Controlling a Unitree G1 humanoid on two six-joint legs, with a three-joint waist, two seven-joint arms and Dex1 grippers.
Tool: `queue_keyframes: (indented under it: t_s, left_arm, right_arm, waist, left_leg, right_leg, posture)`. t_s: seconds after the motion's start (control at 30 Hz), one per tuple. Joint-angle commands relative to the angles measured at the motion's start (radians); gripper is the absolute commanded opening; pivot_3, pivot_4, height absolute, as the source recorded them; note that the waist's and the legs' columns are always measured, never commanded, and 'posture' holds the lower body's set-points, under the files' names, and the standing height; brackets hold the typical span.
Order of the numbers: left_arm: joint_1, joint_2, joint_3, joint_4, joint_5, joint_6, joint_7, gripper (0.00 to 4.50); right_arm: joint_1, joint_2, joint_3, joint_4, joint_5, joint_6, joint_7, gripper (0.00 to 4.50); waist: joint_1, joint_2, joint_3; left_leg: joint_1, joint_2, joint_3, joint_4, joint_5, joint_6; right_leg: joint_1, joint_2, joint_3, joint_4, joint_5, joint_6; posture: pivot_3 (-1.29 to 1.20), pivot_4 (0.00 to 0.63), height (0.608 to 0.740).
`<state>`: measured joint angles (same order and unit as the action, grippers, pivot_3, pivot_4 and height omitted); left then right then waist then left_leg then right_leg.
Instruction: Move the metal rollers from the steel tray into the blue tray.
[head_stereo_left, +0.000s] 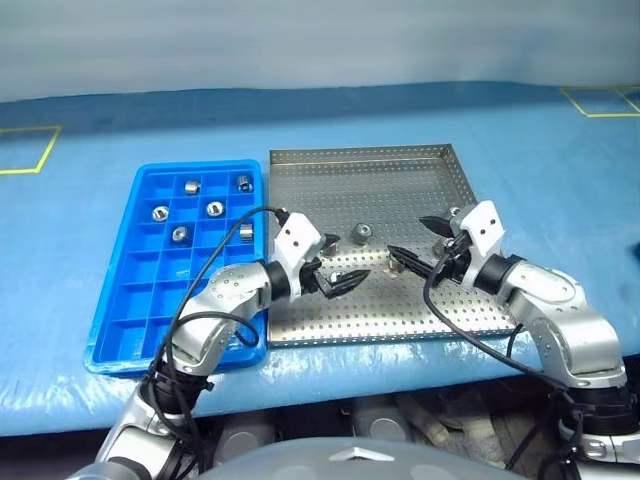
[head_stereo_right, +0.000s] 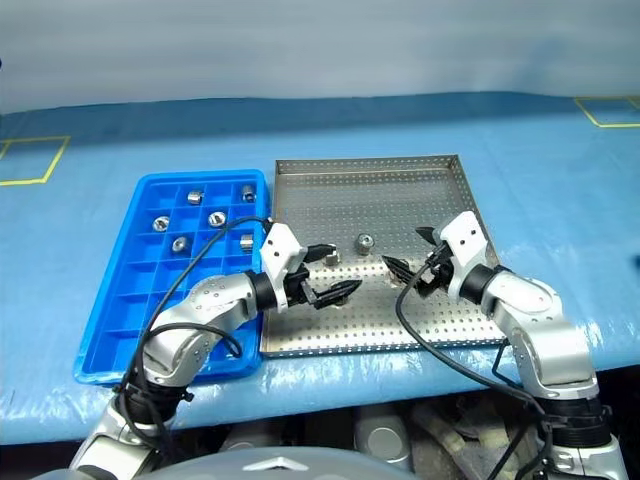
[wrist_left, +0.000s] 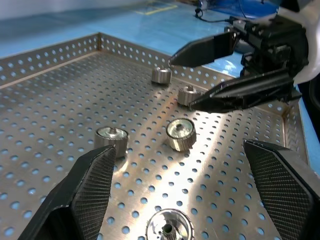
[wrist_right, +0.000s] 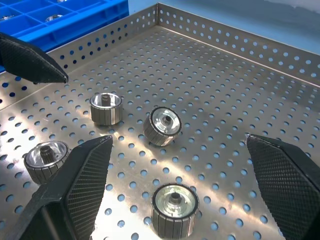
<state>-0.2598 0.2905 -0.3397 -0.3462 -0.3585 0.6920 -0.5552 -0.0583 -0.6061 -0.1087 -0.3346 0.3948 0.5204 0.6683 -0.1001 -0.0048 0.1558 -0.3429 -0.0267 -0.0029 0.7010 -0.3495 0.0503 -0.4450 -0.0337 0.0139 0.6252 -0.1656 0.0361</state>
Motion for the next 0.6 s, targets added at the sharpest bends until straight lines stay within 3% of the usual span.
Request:
queue_keyframes:
  t_s: [0.03,0.6]
  left_arm:
    - [-0.002,-0.005,-0.018,0.012,0.016,0.015,0.004,4.44]
    - [-0.018,-0.01,-0.076,0.108,0.128,0.05,0.038,4.44]
  right_arm:
    - [-0.006,-0.009,-0.037,-0.047,0.008,-0.02,-0.006,4.49]
    - [-0.022,-0.002,-0.034,-0.033,0.003,-0.037,-0.018,4.49]
  waist:
    - [-0.006,0.0,0.0]
    - [-0.023,0.0,0.0]
  left_leg:
    - [0.0,0.0,0.0,0.0,0.0,0.0]
    - [0.0,0.0,0.001,0.001,-0.001,0.002]
  right_leg:
    - [0.0,0.001,0.0,0.0,0.0,0.0]
    - [0.0,0.005,0.005,0.0,0.001,0.002]
  posture:
    - [-0.27,0.15,0.74]
    - [-0.26,0.15,0.74]
